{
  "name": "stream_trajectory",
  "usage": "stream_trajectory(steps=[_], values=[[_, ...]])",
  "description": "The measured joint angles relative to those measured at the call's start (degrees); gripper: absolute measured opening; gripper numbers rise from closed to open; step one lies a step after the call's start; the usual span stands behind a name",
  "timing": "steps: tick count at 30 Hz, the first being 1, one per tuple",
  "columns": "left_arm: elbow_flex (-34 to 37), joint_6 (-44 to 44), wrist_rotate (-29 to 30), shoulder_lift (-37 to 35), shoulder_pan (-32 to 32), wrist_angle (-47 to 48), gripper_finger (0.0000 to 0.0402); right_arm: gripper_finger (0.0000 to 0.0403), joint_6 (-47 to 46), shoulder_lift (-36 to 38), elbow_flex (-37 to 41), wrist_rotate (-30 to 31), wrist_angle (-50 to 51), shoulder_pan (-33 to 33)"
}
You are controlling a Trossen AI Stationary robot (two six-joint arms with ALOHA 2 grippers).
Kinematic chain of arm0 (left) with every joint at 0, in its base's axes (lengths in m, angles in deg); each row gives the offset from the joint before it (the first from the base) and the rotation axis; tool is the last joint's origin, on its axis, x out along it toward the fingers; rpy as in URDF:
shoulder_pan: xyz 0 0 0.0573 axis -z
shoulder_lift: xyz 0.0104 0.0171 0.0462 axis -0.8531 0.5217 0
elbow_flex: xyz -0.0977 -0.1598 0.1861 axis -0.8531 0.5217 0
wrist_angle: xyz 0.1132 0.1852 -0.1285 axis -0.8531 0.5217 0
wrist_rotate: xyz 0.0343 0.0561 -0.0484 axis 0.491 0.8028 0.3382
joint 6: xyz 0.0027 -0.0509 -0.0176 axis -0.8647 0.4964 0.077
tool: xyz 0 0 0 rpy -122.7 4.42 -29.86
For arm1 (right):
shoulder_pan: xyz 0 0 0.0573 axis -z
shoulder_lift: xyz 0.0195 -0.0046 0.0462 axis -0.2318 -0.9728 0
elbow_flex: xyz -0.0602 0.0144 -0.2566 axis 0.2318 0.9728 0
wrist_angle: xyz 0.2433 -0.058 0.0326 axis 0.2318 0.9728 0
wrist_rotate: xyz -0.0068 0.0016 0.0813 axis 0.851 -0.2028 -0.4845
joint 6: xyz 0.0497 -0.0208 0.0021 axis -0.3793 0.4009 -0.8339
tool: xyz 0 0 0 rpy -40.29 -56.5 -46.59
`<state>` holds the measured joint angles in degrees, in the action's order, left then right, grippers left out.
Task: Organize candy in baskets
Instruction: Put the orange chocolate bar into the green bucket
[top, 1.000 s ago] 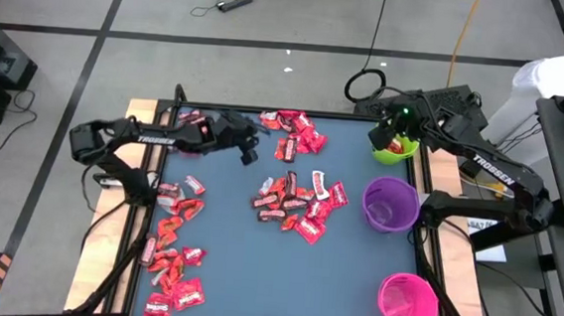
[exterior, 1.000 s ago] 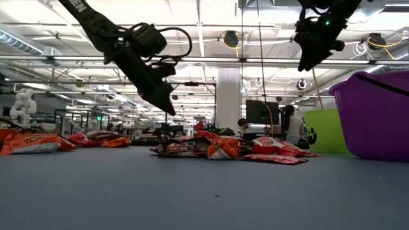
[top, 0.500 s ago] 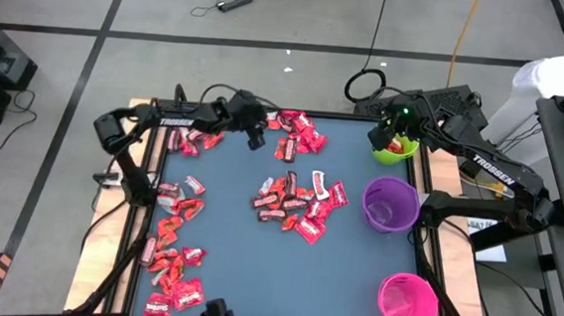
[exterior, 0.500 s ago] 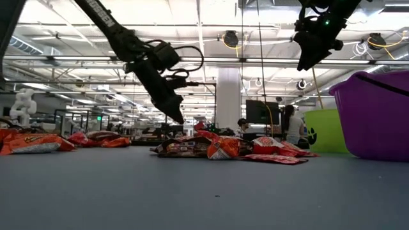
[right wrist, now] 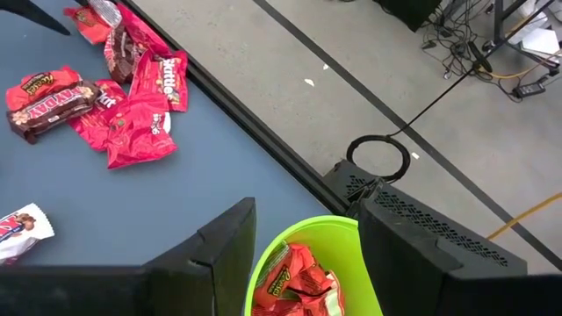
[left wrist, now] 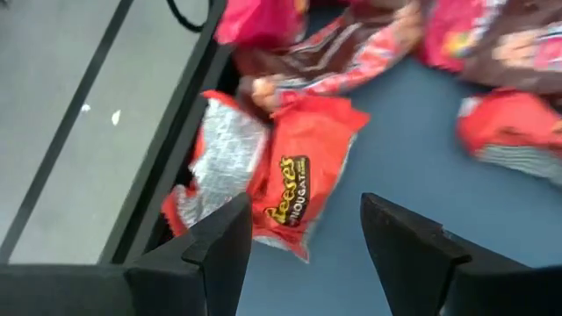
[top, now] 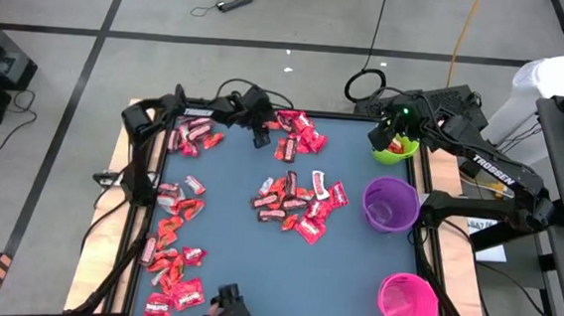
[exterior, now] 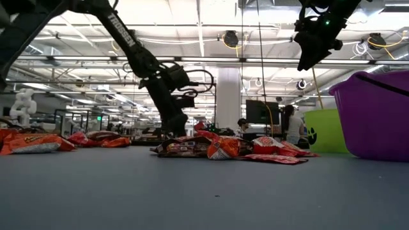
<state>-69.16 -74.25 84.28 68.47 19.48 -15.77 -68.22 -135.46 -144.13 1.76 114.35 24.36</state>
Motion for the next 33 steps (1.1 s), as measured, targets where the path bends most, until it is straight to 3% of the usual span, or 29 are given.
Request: stream_trajectory(steps=[10, 23, 33], values=[[-0.7, -0.3, -0.5, 1.9, -1.8, -0.2, 0.021, 0.019, 0.0, 0.0, 0.0, 0.0, 0.0, 0.0], [-0.7, -1.2, -0.7, 1.9, -1.8, -0.1, 0.0072, 0.019, -0.2, 0.0, 0.0, 0.0, 0.0, 0.0], [-0.6, -1.2, 1.5, 1.0, 1.0, 1.1, 0.0064, 0.0189, 1.5, 0.0, 0.0, -2.6, -0.1, 0.0]])
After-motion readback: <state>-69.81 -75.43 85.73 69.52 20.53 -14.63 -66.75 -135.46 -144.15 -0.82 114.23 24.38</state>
